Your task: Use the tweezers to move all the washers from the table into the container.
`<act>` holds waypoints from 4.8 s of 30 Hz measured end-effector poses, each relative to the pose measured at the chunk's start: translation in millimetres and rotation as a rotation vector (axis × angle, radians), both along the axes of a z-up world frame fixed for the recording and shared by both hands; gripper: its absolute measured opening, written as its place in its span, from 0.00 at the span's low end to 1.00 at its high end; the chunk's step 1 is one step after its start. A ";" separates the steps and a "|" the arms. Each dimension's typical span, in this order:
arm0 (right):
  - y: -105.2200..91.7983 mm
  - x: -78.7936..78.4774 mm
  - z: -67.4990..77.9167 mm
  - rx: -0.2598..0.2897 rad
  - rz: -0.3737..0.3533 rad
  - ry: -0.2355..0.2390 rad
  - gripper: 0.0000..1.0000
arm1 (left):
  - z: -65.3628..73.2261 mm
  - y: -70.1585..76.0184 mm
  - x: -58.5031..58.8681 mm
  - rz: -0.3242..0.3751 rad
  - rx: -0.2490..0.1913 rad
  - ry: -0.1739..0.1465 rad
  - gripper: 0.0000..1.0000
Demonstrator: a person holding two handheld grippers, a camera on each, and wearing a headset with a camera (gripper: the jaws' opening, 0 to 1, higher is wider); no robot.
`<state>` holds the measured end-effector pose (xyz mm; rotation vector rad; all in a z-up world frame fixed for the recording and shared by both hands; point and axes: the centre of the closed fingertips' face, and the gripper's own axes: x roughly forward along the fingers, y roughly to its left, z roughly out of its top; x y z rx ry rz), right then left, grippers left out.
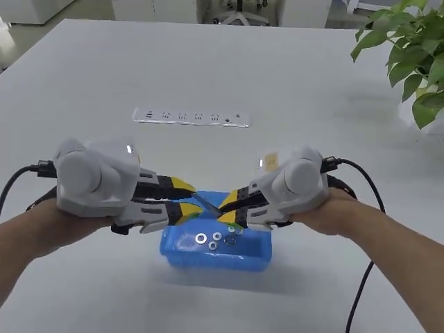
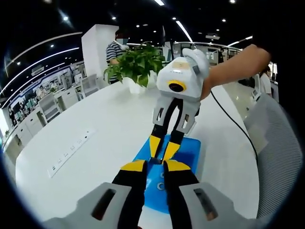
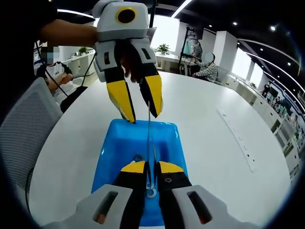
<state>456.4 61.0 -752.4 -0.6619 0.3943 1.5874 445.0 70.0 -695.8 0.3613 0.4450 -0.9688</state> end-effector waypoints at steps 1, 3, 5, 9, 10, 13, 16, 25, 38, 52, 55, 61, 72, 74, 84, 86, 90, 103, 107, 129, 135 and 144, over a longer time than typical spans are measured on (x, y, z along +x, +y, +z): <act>0.3 -0.6 0.3 0.002 0.003 0.001 0.09 | 0.6 -0.5 0.0 -0.004 0.001 -0.003 0.16; 0.6 -0.7 1.0 0.005 0.007 -0.002 0.09 | 2.2 -2.3 -0.8 -0.016 -0.003 -0.005 0.14; 0.7 -1.2 1.5 0.008 0.011 -0.003 0.09 | 2.9 -3.4 -0.8 -0.024 -0.001 -0.009 0.13; -0.3 -1.8 0.5 0.009 0.019 -0.005 0.09 | 3.2 -5.3 -0.8 -0.040 0.002 -0.008 0.08; -0.6 -2.1 0.2 0.009 0.020 -0.004 0.09 | 3.7 -6.5 -0.7 -0.048 0.003 -0.011 0.07; -1.4 -2.2 -1.0 0.007 0.024 -0.006 0.09 | 3.4 -9.4 -1.6 -0.065 0.008 -0.005 0.07; -2.6 -2.6 -2.2 0.003 0.026 -0.009 0.09 | 2.3 -12.2 -2.3 -0.082 0.017 -0.004 0.06; -1.7 -2.0 -3.7 0.004 0.023 -0.013 0.09 | 5.1 -22.0 -1.5 -0.117 0.025 -0.019 0.06; -4.8 -6.2 -7.9 -0.017 0.027 -0.014 0.10 | 0.5 -26.0 -2.3 -0.138 0.059 -0.017 0.05; -7.6 -7.5 -8.0 -0.026 0.032 -0.015 0.12 | 1.8 -31.4 -3.4 -0.150 0.069 -0.014 0.05; -8.1 -8.7 -8.3 -0.027 0.035 -0.014 0.12 | 2.7 -33.4 -3.7 -0.155 0.069 -0.013 0.05; -7.4 -10.3 -7.2 -0.024 0.045 -0.014 0.13 | 5.1 -34.7 -4.2 -0.162 0.067 -0.015 0.04; -4.1 -15.9 -3.6 -0.017 0.058 -0.018 0.12 | 10.4 -34.4 -8.5 -0.181 0.067 -0.014 0.04; -3.8 -16.6 -2.7 -0.013 0.057 -0.017 0.11 | 11.3 -34.0 -9.5 -0.189 0.074 -0.016 0.04; -5.4 -21.5 9.5 -0.005 0.044 -0.029 0.12 | 22.8 -35.0 -16.4 -0.206 0.078 -0.024 0.04; -6.2 -23.1 12.8 -0.001 0.041 -0.033 0.13 | 26.8 -36.8 -19.4 -0.214 0.074 -0.026 0.04; -7.0 -26.8 19.9 0.005 0.036 -0.043 0.14 | 32.6 -37.9 -23.8 -0.225 0.079 -0.033 0.04; -11.0 -50.4 39.8 0.034 0.057 -0.040 0.12 | 55.7 -44.9 -47.5 -0.283 0.047 -0.044 0.04; -13.3 -56.8 43.4 0.036 0.052 -0.041 0.11 | 59.4 -46.0 -54.2 -0.295 0.046 -0.046 0.04; -25.7 -99.1 32.6 -0.075 0.097 -0.058 0.08 | 34.8 -31.3 -98.2 -0.346 0.128 0.018 0.04; -29.2 -107.2 21.4 -0.106 0.105 -0.057 0.08 | 22.3 -30.9 -105.2 -0.353 0.142 0.042 0.04; -37.1 -113.5 5.0 -0.134 0.095 -0.042 0.08 | -3.0 -29.2 -112.4 -0.362 0.175 0.084 0.04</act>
